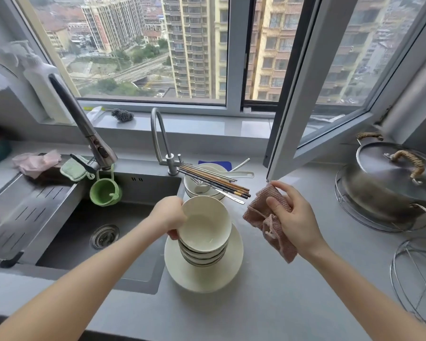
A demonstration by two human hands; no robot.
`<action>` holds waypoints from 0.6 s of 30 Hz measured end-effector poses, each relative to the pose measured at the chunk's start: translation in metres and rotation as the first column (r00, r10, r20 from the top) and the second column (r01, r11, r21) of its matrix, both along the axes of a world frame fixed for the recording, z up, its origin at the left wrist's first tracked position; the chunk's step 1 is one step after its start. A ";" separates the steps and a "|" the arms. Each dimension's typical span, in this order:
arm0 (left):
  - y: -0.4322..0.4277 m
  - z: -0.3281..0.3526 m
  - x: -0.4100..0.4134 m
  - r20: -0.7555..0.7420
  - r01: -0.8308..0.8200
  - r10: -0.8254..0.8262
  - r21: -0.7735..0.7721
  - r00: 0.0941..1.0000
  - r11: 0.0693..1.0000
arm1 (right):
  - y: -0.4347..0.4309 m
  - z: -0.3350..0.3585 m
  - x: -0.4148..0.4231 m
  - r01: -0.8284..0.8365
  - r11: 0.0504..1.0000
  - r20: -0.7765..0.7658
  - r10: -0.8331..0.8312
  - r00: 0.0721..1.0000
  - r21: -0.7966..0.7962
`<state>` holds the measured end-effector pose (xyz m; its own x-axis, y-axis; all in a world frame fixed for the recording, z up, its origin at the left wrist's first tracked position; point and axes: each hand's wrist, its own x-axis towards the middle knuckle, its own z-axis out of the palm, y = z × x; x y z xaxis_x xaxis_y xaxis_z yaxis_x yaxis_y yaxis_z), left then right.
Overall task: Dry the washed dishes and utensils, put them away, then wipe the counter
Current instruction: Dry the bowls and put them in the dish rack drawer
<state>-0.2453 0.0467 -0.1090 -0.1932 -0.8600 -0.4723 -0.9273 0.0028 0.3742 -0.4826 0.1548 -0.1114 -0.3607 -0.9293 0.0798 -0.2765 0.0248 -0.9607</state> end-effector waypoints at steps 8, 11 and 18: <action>0.010 0.032 -0.004 0.017 0.111 -0.109 -0.219 0.994 0.969 | 0.007 0.010 0.012 0.068 0.994 -0.018 -0.070 0.997 -0.091; 0.022 0.034 -0.009 0.287 0.265 -0.166 -0.352 0.944 0.898 | 0.008 0.018 0.020 0.101 0.984 -0.047 -0.109 0.993 -0.149; 0.024 0.025 -0.007 0.264 0.311 -0.208 -0.453 0.942 0.835 | 0.007 0.036 0.037 0.124 0.960 -0.183 -0.172 0.968 -0.251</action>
<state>-0.2521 0.0710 -0.0837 -0.3903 -0.9185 -0.0636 -0.9197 0.3857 0.0728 -0.4453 0.1620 -0.0757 -0.4466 -0.8125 0.3748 -0.4745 -0.1401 -0.8690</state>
